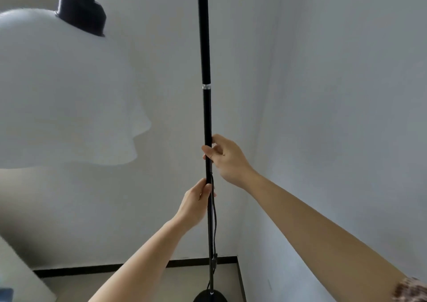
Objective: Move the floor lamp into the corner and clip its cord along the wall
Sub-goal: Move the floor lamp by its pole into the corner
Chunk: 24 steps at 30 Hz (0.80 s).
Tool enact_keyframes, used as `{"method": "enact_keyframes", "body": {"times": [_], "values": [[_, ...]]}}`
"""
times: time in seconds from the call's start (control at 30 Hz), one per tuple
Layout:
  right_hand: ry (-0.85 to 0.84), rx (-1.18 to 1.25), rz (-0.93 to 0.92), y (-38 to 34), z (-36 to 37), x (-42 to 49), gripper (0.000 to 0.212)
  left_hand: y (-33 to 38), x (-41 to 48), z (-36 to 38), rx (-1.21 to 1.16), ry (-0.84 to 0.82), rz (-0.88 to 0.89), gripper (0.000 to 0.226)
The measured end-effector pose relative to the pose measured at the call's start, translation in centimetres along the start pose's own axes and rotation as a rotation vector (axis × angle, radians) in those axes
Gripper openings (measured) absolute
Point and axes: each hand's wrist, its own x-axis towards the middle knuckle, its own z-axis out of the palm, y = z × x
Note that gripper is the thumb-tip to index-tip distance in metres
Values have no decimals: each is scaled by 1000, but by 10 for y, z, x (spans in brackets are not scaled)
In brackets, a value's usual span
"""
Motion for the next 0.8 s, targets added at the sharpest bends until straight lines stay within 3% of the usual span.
{"method": "enact_keyframes", "body": {"times": [0.33, 0.8], "values": [[-4, -7, 52, 56, -11, 87, 12, -13, 106, 18, 19, -26, -26, 24], [-4, -34, 142, 103, -15, 134, 18, -33, 167, 43, 8, -51, -42, 25]]}}
